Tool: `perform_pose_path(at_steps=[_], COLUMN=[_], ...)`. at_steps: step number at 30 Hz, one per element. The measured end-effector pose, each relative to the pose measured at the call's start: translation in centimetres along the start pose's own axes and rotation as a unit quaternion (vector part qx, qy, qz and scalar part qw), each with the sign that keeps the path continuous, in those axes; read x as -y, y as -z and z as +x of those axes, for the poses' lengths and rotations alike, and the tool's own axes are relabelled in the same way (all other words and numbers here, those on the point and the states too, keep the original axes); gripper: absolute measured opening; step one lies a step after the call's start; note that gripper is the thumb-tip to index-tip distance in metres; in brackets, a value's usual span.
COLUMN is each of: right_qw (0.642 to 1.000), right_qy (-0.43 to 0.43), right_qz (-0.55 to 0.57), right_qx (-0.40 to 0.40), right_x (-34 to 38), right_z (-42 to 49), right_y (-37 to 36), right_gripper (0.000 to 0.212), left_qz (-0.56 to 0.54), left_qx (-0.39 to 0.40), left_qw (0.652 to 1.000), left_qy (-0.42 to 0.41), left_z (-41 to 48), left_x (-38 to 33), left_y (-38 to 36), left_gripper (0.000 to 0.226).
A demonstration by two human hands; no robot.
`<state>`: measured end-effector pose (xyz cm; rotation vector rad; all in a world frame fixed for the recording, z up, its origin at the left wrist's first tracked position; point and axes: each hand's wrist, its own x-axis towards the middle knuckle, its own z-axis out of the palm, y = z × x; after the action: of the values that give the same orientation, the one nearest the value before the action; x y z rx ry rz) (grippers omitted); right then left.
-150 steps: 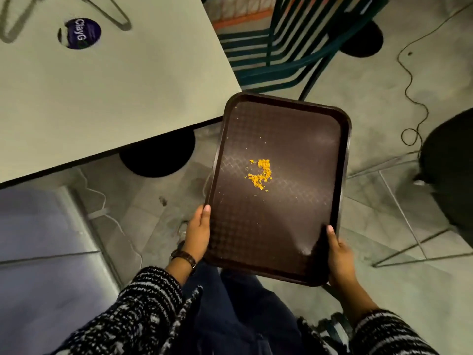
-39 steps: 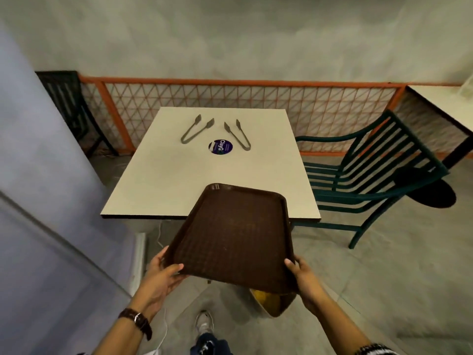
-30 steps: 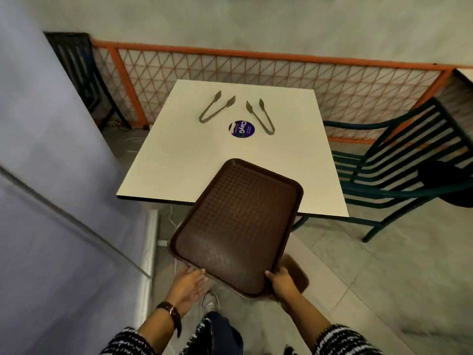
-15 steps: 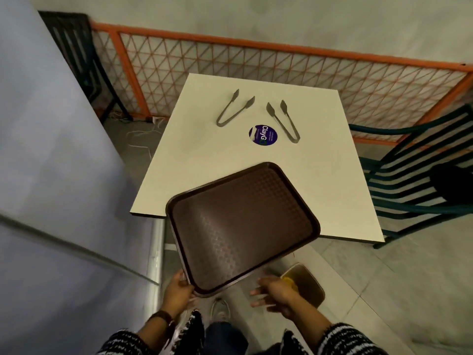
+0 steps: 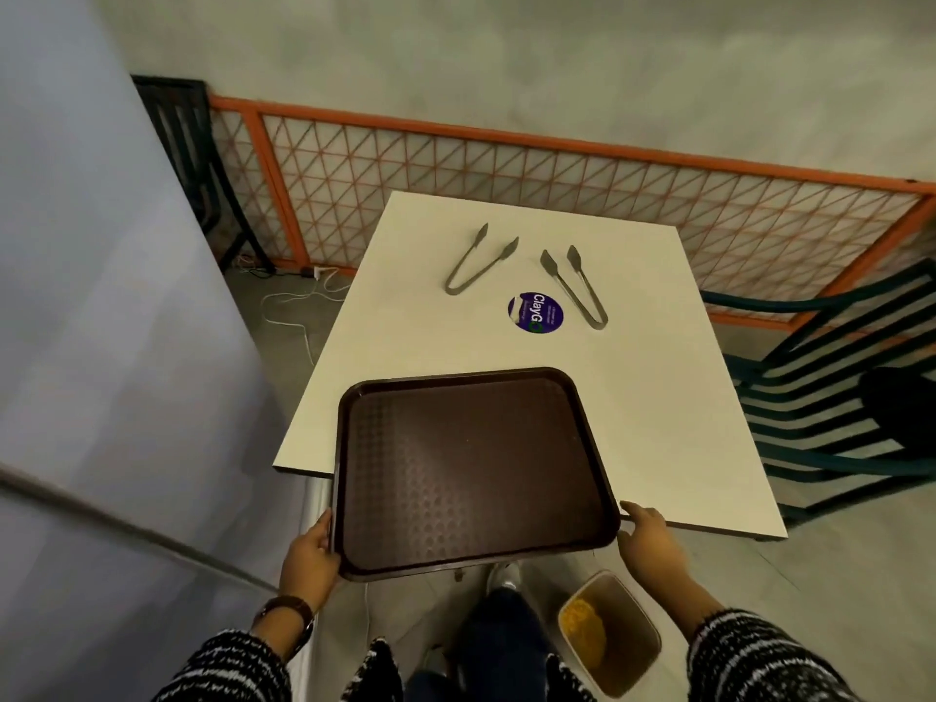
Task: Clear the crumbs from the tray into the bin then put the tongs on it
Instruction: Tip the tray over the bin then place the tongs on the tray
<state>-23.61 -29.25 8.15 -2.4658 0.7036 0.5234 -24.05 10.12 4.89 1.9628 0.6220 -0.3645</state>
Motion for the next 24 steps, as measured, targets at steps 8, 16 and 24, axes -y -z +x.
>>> perform_pose_path(at_steps=[8, 16, 24], right_qw=[1.0, 0.997, 0.994], right_qy=[0.003, -0.053, -0.032], right_qz=[0.019, 0.045, 0.107], right_qx=[0.024, -0.012, -0.006], right_x=[0.0, 0.3, -0.2], right_z=[6.2, 9.5, 13.7], right_y=[-1.8, 1.6, 4.4], right_gripper=[0.063, 0.059, 0.052], left_qz=[0.067, 0.067, 0.16], left_qx=[-0.006, 0.001, -0.012], left_qw=[0.998, 0.998, 0.986], left_qy=[-0.006, -0.013, -0.042], left_z=[3.6, 8.1, 12.2], left_x=[-0.9, -5.5, -9.7], left_y=[-0.3, -3.4, -6.4], left_gripper=[0.067, 0.058, 0.059])
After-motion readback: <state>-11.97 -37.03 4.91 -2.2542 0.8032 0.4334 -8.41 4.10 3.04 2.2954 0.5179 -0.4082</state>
